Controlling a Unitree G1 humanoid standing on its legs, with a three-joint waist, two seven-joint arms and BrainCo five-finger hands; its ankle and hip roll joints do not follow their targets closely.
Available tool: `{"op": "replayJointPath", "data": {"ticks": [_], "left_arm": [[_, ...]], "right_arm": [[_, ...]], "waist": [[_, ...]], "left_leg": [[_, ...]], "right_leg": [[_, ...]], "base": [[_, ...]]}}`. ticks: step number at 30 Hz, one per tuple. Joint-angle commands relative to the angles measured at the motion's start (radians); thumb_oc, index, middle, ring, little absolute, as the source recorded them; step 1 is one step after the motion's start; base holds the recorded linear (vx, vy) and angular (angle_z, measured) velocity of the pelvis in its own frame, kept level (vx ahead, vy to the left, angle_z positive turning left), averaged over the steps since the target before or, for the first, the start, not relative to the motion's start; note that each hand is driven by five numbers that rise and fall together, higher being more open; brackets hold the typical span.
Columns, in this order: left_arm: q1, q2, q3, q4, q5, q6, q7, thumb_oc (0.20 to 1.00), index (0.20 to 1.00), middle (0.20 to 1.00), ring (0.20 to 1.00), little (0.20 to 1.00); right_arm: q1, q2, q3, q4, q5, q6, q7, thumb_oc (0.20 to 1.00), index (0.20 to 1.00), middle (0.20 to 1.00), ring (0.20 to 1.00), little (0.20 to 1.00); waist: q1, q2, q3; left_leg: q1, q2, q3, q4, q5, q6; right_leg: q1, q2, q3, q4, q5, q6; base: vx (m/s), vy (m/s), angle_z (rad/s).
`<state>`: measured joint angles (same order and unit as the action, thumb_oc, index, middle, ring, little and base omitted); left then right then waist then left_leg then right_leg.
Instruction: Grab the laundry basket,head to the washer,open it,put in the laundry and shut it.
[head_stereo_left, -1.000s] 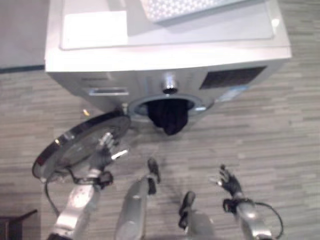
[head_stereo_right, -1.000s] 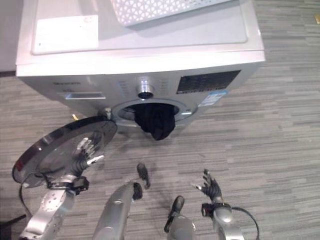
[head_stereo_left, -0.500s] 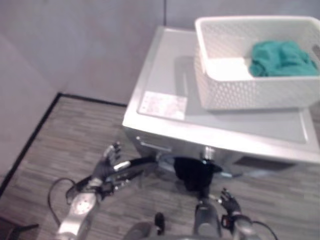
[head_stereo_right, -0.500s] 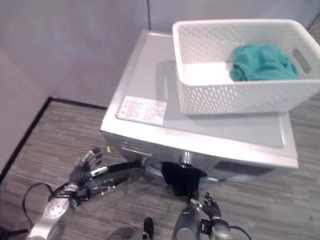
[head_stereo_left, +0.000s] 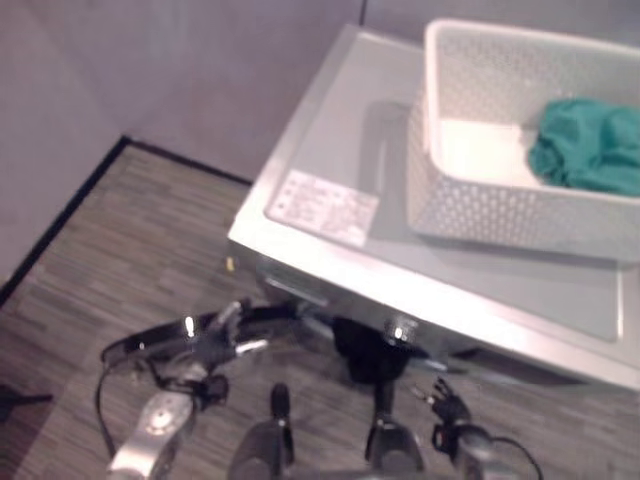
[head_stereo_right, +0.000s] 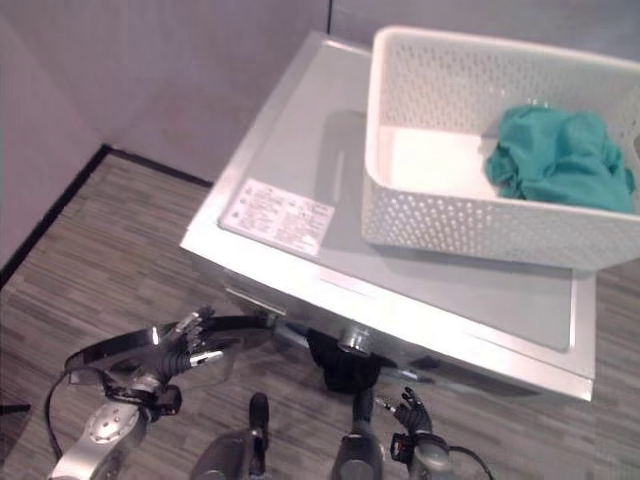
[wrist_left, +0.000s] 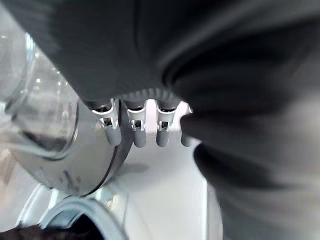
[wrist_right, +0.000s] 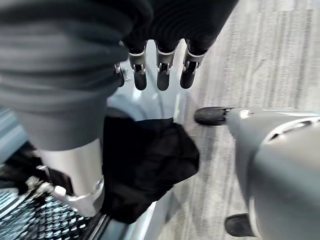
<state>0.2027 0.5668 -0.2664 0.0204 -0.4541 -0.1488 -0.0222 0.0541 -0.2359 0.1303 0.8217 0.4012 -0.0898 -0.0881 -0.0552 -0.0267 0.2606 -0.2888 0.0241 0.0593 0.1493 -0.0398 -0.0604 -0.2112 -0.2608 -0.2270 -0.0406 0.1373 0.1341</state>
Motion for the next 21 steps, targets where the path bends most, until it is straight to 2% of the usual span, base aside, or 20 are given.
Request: {"op": "replayJointPath", "data": {"ticks": [1,7,14,18,19,21], "left_arm": [[-0.035,-0.022,0.027,-0.063,-0.017,-0.059,0.037,1.0,1.0,1.0,1.0,1.0],[-0.083,-0.057,0.011,-0.061,-0.03,-0.086,0.068,1.0,1.0,1.0,1.0,1.0],[-0.133,-0.088,-0.001,-0.073,-0.055,-0.104,0.084,1.0,1.0,1.0,1.0,1.0],[-0.153,-0.098,-0.008,-0.07,-0.056,-0.109,0.089,1.0,1.0,1.0,1.0,1.0],[-0.177,-0.105,-0.012,-0.091,-0.058,-0.117,0.089,1.0,1.0,1.0,1.0,1.0],[-0.185,-0.106,-0.018,-0.105,-0.061,-0.123,0.082,1.0,1.0,1.0,1.0,1.0]], "right_arm": [[-0.025,-0.006,0.029,-0.008,0.017,-0.028,-0.012,1.0,1.0,1.0,1.0,1.0],[-0.069,-0.007,0.032,0.049,0.009,-0.038,-0.059,1.0,1.0,1.0,1.0,1.0],[-0.154,-0.049,0.021,0.139,-0.034,-0.047,-0.129,1.0,1.0,1.0,1.0,1.0],[-0.182,-0.064,0.022,0.178,-0.063,-0.046,-0.15,1.0,1.0,1.0,1.0,1.0],[-0.251,-0.1,0.019,0.269,-0.105,-0.037,-0.178,1.0,1.0,1.0,1.0,1.0],[-0.292,-0.118,0.024,0.32,-0.128,-0.03,-0.187,1.0,1.0,1.0,1.0,1.0]], "waist": [[-0.012,0.032,0.035],[-0.015,0.067,0.08],[-0.007,0.112,0.135],[-0.004,0.12,0.148],[0.006,0.136,0.155],[0.013,0.145,0.156]], "left_leg": [[0.073,0.008,-0.037,0.002,-0.065,0.029],[-0.033,-0.004,-0.001,-0.007,-0.031,0.024],[-0.123,-0.014,0.018,0.0,-0.01,0.016],[-0.146,-0.02,0.019,0.002,-0.004,0.017],[-0.179,-0.031,0.02,0.002,0.001,0.019],[-0.195,-0.038,0.02,0.006,0.0,0.021]], "right_leg": [[-0.045,-0.053,0.007,0.089,0.004,0.069],[-0.16,-0.06,0.051,0.044,0.047,0.069],[-0.254,-0.065,0.078,0.045,0.061,0.063],[-0.277,-0.066,0.083,0.045,0.065,0.063],[-0.314,-0.075,0.091,0.043,0.078,0.067],[-0.33,-0.082,0.092,0.044,0.082,0.069]], "base": [[-0.13,-0.041,-0.02],[-0.09,-0.006,-0.19],[-0.08,-0.02,-0.04],[-0.05,-0.012,-0.08],[-0.04,0.019,-0.01],[-0.03,0.01,0.0]]}}
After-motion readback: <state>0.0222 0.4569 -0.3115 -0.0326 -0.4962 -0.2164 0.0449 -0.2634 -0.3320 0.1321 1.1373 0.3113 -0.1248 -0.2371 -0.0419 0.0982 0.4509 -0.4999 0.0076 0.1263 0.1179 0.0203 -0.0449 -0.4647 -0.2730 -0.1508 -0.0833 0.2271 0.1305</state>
